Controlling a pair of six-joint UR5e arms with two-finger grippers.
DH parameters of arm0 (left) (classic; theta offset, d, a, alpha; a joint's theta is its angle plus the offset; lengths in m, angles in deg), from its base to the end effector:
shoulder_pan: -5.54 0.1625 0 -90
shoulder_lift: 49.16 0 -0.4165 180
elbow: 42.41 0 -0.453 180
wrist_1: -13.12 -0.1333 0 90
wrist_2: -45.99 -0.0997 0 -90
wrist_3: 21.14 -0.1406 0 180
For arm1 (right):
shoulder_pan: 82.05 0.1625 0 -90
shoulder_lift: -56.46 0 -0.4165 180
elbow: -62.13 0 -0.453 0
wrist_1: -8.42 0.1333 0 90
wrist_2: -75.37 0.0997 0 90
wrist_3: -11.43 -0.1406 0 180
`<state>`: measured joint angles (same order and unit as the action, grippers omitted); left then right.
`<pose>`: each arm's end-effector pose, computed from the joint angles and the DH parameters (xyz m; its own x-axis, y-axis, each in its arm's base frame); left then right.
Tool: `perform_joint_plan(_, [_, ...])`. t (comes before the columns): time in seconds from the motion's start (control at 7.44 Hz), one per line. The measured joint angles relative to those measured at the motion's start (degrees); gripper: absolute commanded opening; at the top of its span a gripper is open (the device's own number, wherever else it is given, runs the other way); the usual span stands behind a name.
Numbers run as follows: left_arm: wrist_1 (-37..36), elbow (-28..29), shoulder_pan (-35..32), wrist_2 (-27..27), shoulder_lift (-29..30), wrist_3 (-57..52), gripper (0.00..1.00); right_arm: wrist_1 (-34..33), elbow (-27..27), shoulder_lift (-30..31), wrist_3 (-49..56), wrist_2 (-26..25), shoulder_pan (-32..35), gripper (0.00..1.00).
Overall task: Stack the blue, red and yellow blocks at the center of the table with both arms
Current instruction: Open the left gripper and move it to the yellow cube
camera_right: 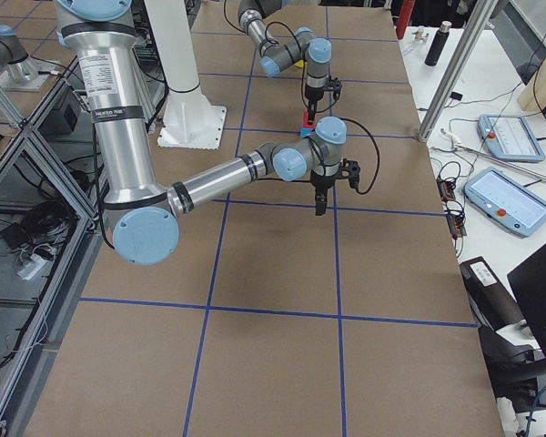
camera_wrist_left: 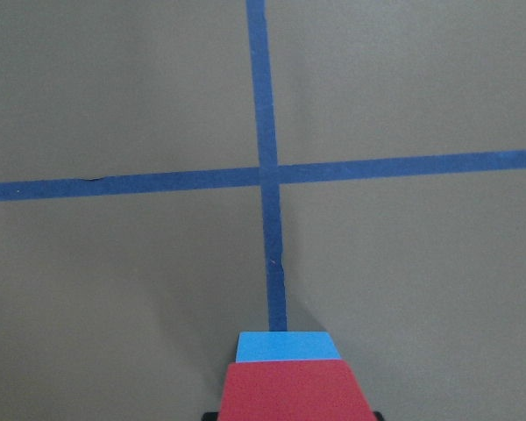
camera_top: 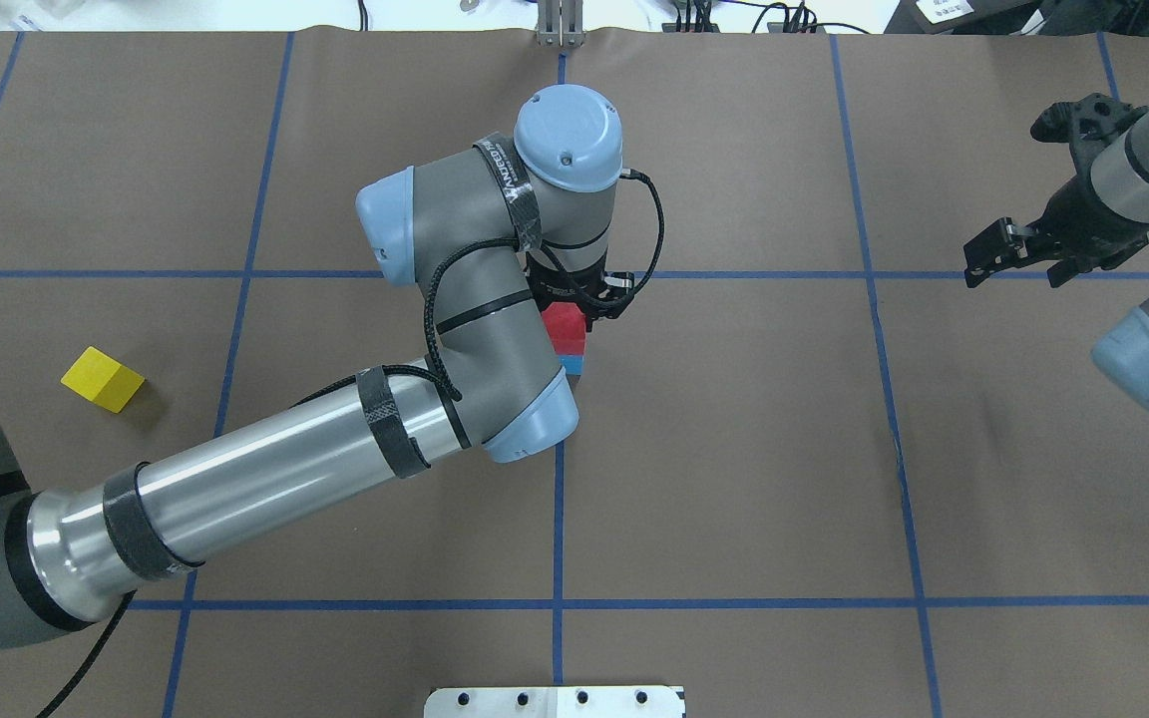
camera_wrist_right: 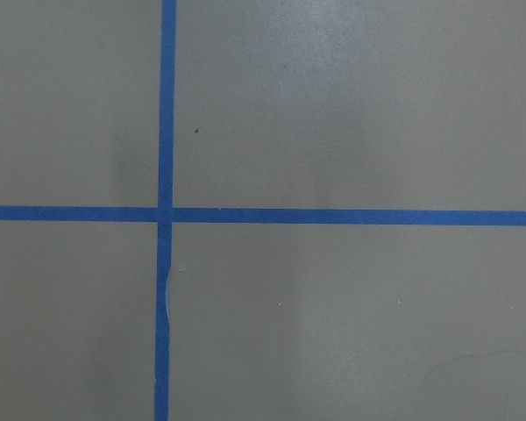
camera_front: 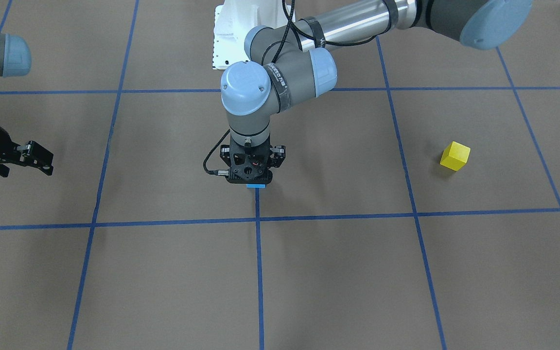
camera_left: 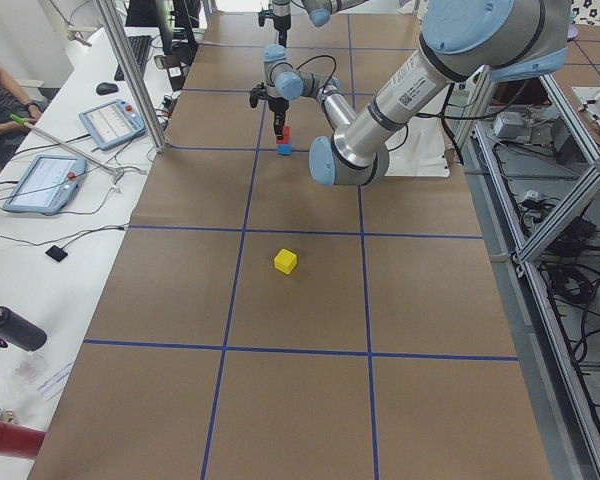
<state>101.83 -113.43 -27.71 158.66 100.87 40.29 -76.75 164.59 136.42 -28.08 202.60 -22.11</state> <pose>0.6775 -0.5388 0.1090 0.7080 0.0635 -0.7034 -0.0442 0.9980 0.0457 -0.2744 -0.5704 0.4529 0.7074 -0.0040 0.7068 -0.0066 0.9999 0.0123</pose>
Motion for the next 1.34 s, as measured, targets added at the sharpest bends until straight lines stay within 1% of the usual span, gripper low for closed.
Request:
perform_joint_plan(0.27, [-0.3,-0.8,0.0,0.0,0.0,0.0,1.0,0.0,0.1,0.0,0.0,0.0,0.0,1.0])
perform_joint_plan(0.4, [-1.3,-2.7,0.0,0.1,-0.4,0.1,1.0,0.0,0.1,-0.1,0.0,0.0,0.0,1.0])
perform_joint_plan(0.54, [-3.9,-7.2,-0.1,0.2,-1.7,0.0,1.0,0.0,0.1,-0.1,0.0,0.0,0.0,1.0])
perform_joint_plan(0.67, [-7.6,-15.1,-0.3,0.3,-5.5,-0.1,1.0,0.0,0.1,-0.1,0.0,0.0,0.0,1.0])
perform_joint_plan(0.81, [-10.1,-25.3,-0.7,0.3,-12.4,-0.4,1.0,0.0,0.1,-0.1,0.1,0.0,0.0,1.0])
perform_joint_plan(0.94, [-11.2,-35.1,-1.7,0.3,-21.0,-1.8,1.0,0.0,0.1,-0.1,0.2,0.0,0.0,1.0])
perform_joint_plan(1.08, [-11.2,-42.9,-3.9,0.4,-29.9,-7.3,1.0,0.0,0.1,-0.1,0.2,0.0,0.0,1.0])
perform_joint_plan(1.21, [-10.9,-47.3,-7.0,0.5,-37.7,-16.1,1.0,0.0,0.1,-0.1,0.2,-0.1,0.0,1.0])
perform_joint_plan(1.34, [-9.1,-49.1,-9.8,0.6,-44.4,-24.2,1.0,0.1,0.2,-0.1,0.0,-0.1,0.0,1.0])
